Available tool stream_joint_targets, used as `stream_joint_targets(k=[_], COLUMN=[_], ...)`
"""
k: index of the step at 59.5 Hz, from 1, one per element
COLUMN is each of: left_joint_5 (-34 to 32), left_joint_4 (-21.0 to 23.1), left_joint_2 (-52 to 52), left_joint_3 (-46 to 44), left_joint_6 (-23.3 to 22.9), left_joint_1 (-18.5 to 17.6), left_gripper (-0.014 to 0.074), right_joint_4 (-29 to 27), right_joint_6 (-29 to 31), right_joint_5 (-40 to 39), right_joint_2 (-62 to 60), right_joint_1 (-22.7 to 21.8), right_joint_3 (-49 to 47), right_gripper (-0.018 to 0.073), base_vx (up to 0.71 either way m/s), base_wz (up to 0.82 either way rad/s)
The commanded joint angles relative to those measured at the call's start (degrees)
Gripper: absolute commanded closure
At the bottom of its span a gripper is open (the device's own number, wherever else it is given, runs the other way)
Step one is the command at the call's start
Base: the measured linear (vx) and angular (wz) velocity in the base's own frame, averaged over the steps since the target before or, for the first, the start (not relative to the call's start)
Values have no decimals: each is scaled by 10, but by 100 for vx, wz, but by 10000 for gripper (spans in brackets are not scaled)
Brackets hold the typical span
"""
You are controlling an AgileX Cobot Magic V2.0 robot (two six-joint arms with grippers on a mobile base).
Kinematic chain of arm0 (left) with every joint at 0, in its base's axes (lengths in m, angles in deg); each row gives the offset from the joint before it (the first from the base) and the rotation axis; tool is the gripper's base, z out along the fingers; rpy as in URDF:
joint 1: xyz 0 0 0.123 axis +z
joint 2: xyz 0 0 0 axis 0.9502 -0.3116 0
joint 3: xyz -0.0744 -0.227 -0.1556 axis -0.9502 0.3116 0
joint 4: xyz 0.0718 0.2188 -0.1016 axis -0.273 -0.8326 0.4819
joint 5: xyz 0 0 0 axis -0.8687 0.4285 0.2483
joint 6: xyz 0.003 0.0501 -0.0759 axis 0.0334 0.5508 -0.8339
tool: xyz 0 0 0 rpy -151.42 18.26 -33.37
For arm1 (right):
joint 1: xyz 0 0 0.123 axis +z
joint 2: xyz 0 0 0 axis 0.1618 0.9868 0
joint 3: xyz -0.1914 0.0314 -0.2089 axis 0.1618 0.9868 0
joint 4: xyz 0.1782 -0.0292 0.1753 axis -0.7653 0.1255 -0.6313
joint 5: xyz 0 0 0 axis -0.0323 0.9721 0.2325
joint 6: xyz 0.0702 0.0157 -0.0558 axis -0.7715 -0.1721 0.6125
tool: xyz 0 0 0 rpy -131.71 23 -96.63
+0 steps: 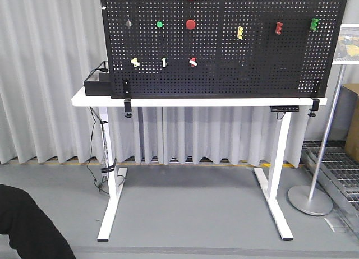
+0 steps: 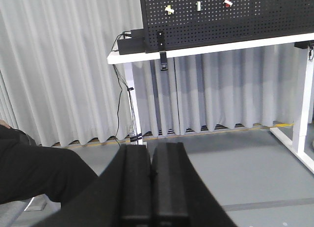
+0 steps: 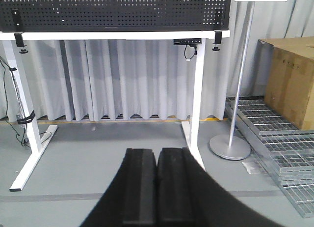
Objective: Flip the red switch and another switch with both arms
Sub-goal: 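Drive the base forward toward the black pegboard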
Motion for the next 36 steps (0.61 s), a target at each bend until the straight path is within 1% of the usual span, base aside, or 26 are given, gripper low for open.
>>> stream_joint_targets(k=[1,36], left_joint_5=[-45,-45], left_joint_4=[6,6], left_joint_2=[5,5], left_joint_3=[10,10], left_joint_6=[-6,-6], left_joint_1=[0,0], left_gripper=[594,594], right_joint_4=[5,5], right_joint_6=[4,4], right_joint_5=[-48,-48], right_joint_2=[-5,-5], right_joint_1=[-4,-4], right_joint_3=[3,3], right_gripper=[566,566], base_vx=[0,0], base_wz=[0,0])
